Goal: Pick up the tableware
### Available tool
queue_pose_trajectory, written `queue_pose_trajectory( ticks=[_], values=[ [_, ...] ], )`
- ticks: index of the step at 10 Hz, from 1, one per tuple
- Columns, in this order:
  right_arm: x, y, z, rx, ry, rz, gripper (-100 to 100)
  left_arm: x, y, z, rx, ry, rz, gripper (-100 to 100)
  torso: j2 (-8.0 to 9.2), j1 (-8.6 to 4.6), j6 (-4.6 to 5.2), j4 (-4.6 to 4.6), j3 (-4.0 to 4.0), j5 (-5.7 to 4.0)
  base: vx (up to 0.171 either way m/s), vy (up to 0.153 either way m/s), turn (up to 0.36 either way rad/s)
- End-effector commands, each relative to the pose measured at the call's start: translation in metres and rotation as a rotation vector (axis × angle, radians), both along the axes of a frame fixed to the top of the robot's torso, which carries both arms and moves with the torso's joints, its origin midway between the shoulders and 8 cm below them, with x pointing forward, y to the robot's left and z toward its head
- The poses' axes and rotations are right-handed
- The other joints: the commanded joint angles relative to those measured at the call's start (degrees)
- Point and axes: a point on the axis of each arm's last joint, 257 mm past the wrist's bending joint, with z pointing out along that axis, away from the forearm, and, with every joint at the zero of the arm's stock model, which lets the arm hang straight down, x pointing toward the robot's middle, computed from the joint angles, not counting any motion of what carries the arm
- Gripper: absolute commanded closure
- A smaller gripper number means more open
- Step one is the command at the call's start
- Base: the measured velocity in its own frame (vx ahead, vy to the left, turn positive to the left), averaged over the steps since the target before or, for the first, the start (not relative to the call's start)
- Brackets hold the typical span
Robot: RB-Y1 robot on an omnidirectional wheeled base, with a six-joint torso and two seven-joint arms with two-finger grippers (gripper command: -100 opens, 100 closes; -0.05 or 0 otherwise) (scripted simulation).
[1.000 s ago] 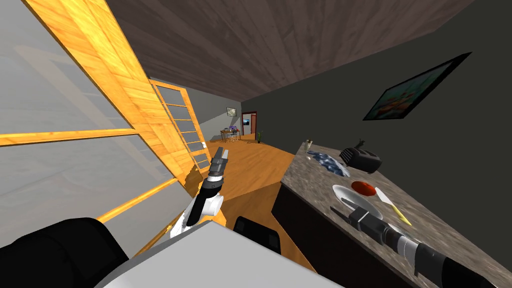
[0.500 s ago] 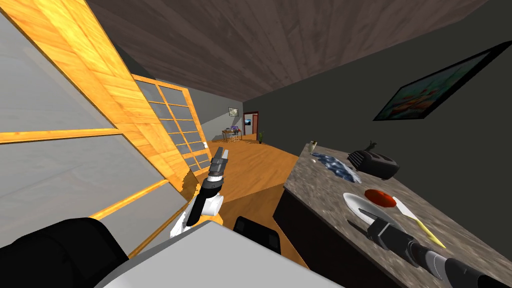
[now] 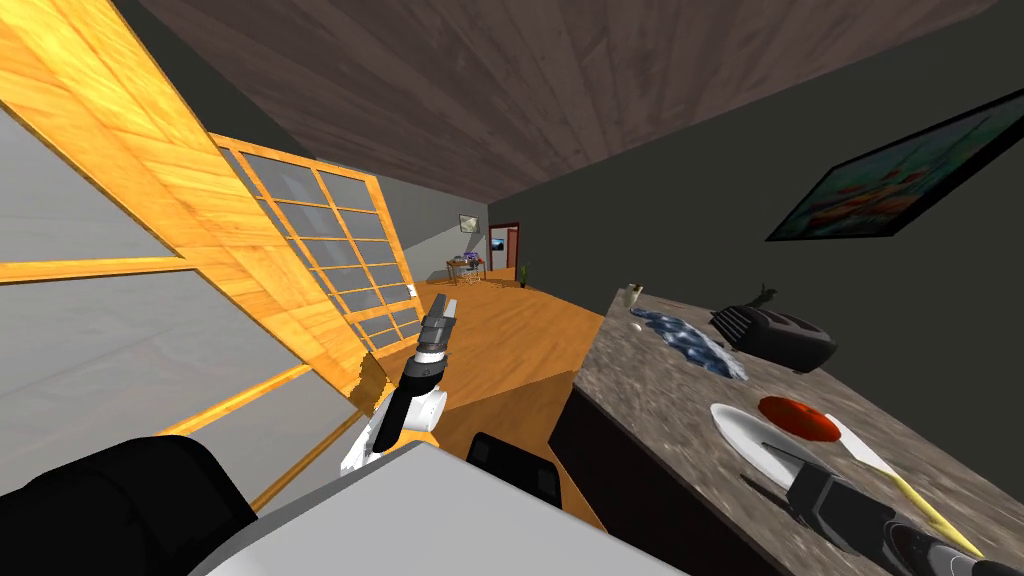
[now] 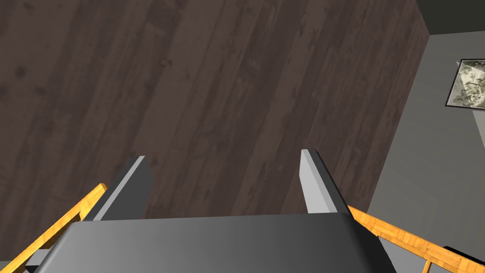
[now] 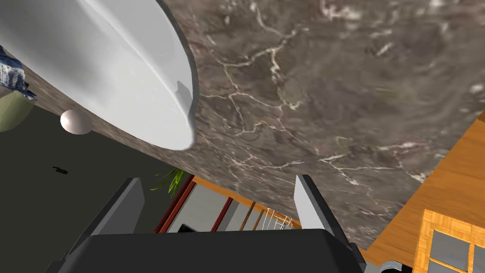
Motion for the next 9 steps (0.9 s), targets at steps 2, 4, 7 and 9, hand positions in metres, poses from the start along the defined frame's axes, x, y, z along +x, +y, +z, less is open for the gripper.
queue_pose_trajectory(
  ticks=[2,4,7,9],
  values=[
    [-0.022,-0.038,-0.006,-0.111,0.068,-0.01,-100,0.0,0.0,0.0,0.0,0.0,0.0,0,0.02,-0.03,0.01,0.01,0.02,-0.01,0.057,0.017,0.037],
    [-0.05,-0.072,-0.011,-0.217,0.149,-0.012,-100,0.0,0.0,0.0,0.0,0.0,0.0,0,-0.02,-0.01,0.0,0.0,-0.01,0.0,0.081,0.022,0.064],
    [-0.063,-0.079,-0.015,-0.235,0.183,-0.01,-100,0.0,0.0,0.0,0.0,0.0,0.0,0,-0.02,-0.03,0.01,0.0,-0.01,-0.01,0.056,0.011,0.022],
    [-0.073,-0.08,-0.028,-0.237,0.189,-0.024,-100,0.0,0.0,0.0,0.0,0.0,0.0,0,0.18,-0.06,0.02,0.04,0.1,-0.02,0.019,-0.007,0.041]
  ],
)
